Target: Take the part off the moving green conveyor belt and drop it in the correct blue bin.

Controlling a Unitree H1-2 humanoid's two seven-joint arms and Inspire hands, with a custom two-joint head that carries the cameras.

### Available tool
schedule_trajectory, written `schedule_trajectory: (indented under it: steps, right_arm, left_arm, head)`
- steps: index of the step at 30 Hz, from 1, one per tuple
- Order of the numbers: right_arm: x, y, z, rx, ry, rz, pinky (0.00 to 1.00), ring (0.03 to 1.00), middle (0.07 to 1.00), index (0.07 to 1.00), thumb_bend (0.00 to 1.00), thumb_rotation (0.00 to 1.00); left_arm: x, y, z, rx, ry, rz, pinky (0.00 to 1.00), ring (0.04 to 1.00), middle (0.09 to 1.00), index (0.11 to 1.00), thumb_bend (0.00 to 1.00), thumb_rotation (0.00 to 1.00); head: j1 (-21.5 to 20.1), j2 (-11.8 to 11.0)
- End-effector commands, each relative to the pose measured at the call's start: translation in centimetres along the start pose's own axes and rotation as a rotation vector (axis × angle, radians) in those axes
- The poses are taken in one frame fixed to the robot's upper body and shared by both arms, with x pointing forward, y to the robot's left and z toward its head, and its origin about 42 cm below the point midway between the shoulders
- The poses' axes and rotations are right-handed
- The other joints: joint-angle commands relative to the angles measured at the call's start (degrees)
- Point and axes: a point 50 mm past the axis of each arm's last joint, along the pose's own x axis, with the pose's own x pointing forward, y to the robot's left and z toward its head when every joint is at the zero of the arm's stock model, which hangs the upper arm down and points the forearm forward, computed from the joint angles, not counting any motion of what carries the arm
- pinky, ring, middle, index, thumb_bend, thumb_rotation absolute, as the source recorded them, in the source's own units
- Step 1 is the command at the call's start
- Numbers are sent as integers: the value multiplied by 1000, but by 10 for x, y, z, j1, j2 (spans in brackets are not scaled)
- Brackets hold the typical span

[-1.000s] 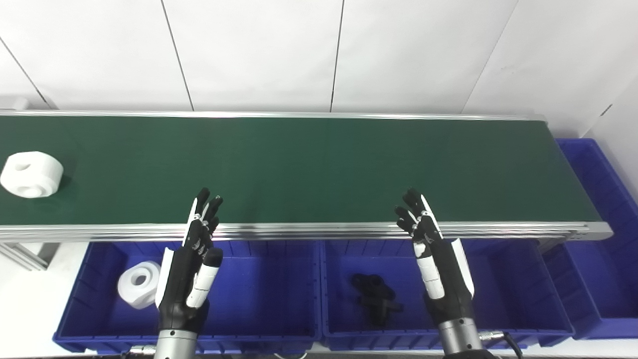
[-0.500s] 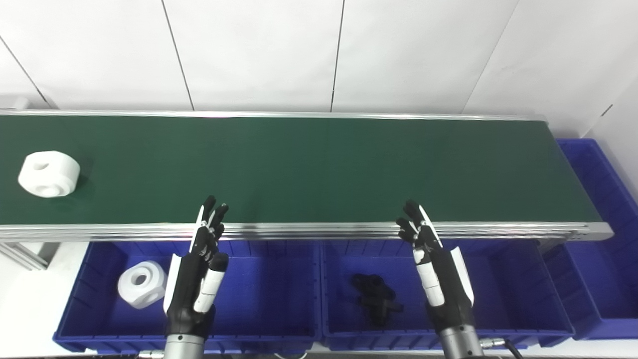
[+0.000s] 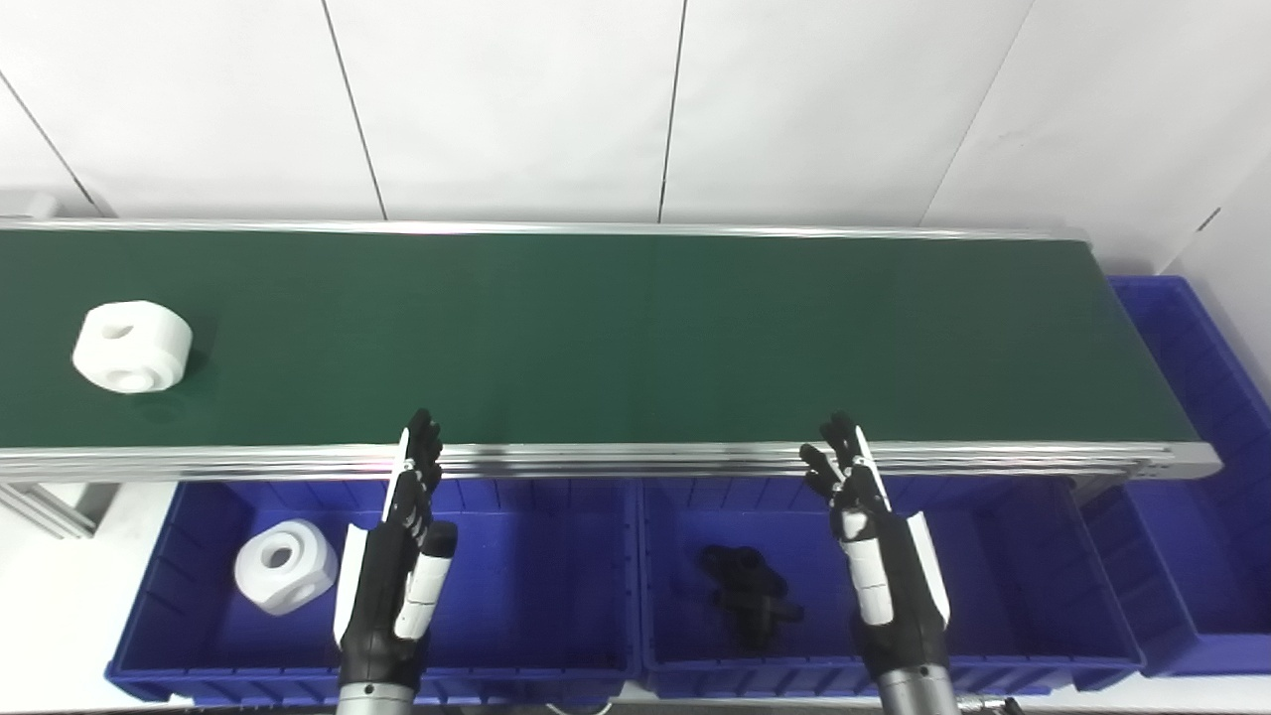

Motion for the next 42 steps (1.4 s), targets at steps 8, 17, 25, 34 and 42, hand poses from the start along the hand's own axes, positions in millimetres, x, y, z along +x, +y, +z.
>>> schedule_trajectory:
  steps: [8,17,25,34,42]
  right_arm:
    - [2,1,5,-4,-50,4,950,944,992,1000,783,980]
    - [3,-5,2,-14,-52,15,960,948,998,1000,792,986]
    - [-3,-15,-7,-56,-77,2,925,940,983,1000,805,998]
    - [-3,-23,-23,-87,-92,23,946,953,1000,1000,782,1000]
    - [0,-32,-31,-109,-103,36,987,978,1000,1000,795,1000]
  left_arm:
    - [-2,-4,2,-21,-45,20,1000,1000,1000,1000,695,944]
    - [1,-8,-2,-28,-51,19,1000,1000,1000,1000,710,923]
    - [-1,-16,-10,-30,-66,28,1000,997,1000,1000,735,899]
    - [0,-21,-24,-42,-36,-22,1000,1000,1000,1000,780,890]
    - [3,-31,-29,-63,-17,-5,1000,1000,998,997,812,810]
  head:
    - [4,-8]
    - [44,-16]
    - [79,-66]
    - [108,-126]
    - [163,-151]
